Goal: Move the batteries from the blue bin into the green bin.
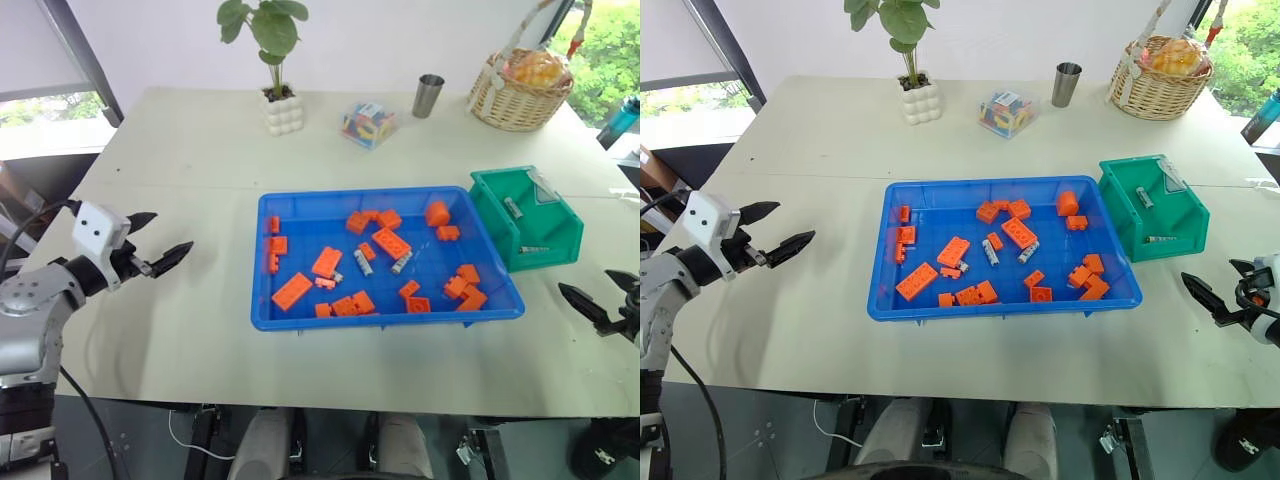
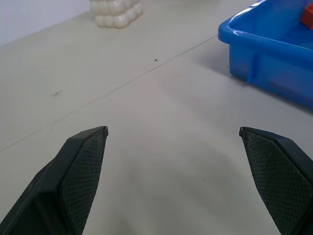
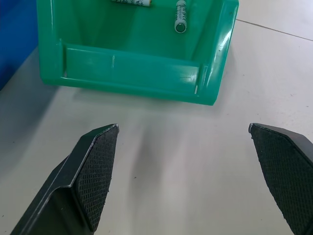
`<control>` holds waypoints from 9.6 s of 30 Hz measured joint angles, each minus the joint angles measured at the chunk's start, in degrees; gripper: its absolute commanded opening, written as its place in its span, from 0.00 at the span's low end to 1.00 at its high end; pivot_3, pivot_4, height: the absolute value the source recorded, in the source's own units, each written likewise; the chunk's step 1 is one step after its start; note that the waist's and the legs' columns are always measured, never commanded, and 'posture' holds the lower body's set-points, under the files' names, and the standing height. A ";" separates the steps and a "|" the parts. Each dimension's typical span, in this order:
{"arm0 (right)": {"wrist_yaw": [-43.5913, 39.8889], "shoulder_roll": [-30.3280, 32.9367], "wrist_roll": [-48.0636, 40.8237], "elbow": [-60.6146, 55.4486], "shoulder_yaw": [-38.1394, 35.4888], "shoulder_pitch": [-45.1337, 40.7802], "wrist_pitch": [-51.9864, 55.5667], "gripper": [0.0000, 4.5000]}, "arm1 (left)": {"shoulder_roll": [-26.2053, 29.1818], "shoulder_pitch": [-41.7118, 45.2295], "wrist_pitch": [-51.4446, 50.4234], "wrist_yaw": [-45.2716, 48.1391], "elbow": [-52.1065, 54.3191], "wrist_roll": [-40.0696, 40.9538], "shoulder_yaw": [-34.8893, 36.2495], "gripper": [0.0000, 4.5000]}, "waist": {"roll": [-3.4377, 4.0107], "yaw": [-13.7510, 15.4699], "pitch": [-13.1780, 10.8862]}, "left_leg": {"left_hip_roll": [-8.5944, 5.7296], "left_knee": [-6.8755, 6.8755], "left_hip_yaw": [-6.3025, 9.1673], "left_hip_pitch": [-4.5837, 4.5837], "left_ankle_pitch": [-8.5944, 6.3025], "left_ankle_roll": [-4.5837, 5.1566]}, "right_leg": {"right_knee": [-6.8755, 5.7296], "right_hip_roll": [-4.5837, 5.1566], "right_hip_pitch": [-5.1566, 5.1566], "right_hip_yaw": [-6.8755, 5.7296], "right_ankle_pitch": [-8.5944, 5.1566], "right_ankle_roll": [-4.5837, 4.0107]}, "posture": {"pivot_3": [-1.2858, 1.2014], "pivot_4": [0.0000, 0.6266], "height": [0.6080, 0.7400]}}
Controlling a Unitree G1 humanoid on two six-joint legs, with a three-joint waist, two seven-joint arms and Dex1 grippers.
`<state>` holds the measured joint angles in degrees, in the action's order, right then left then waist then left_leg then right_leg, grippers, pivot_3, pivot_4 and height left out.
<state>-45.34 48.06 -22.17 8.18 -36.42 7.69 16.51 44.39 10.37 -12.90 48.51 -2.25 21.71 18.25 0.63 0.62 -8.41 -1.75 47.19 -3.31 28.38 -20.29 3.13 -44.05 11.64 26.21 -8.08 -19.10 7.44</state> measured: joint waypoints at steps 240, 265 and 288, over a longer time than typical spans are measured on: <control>13.15 0.72 -4.64 -24.52 22.79 -44.72 56.39 0.01 | -4.29 16.92 -11.75 14.04 15.67 8.75 -18.21 1.00 | -0.26 -1.15 -0.45 | -0.50 -0.08 0.68 0.15 0.09 -0.28 | -0.25 -0.90 0.20 2.06 -0.39 0.41 | 0.52 0.24 0.34; 10.10 -3.27 -8.81 -29.29 30.73 -36.90 51.02 0.72 | -5.71 17.59 -10.67 14.82 14.86 8.13 -19.48 1.00 | -0.27 -1.01 -0.46 | -0.44 -0.05 0.63 0.14 0.10 -0.27 | -0.11 -0.82 0.12 2.08 -0.39 0.42 | 0.52 0.24 0.34; -1.76 -4.67 4.13 -14.61 45.07 -32.41 23.59 0.94 | -5.01 19.21 -11.36 14.75 14.80 7.90 -19.22 1.00 | -0.27 -1.28 -0.46 | -0.45 -0.05 0.63 0.13 0.10 -0.27 | -0.13 -0.86 0.13 2.04 -0.39 0.42 | 0.52 0.24 0.34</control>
<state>-47.09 43.39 -18.04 -6.43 8.65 -24.73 40.10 39.38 29.58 -24.26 63.26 12.55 29.61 -0.97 0.36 -0.67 -8.87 -2.20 47.14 -2.69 28.51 -20.19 2.86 -44.18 10.78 26.34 -6.04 -19.49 7.86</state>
